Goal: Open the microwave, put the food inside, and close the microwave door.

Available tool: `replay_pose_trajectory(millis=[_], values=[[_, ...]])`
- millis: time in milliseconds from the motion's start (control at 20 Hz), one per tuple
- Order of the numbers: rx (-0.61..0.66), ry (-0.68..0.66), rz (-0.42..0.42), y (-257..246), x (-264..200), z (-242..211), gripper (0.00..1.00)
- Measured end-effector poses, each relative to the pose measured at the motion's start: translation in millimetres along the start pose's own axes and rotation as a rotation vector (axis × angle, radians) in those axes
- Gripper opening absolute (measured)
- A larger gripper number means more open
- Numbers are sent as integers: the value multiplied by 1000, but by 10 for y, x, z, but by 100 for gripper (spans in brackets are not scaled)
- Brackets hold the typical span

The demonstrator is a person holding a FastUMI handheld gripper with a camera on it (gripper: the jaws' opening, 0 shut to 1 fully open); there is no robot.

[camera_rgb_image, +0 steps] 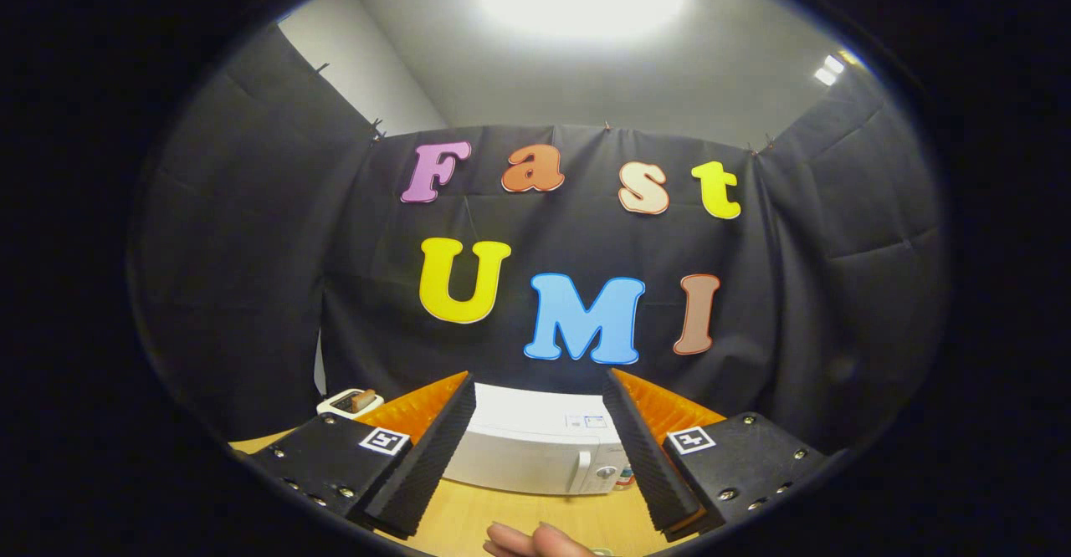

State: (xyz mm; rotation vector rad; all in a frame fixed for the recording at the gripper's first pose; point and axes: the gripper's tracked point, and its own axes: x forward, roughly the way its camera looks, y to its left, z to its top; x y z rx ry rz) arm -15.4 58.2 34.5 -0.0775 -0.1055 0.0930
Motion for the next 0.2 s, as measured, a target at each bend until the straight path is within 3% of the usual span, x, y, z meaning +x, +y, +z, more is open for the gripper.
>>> replay_pose_trajectory(millis=[200], values=[[25, -22, -19, -19, 54, 127, 96]])
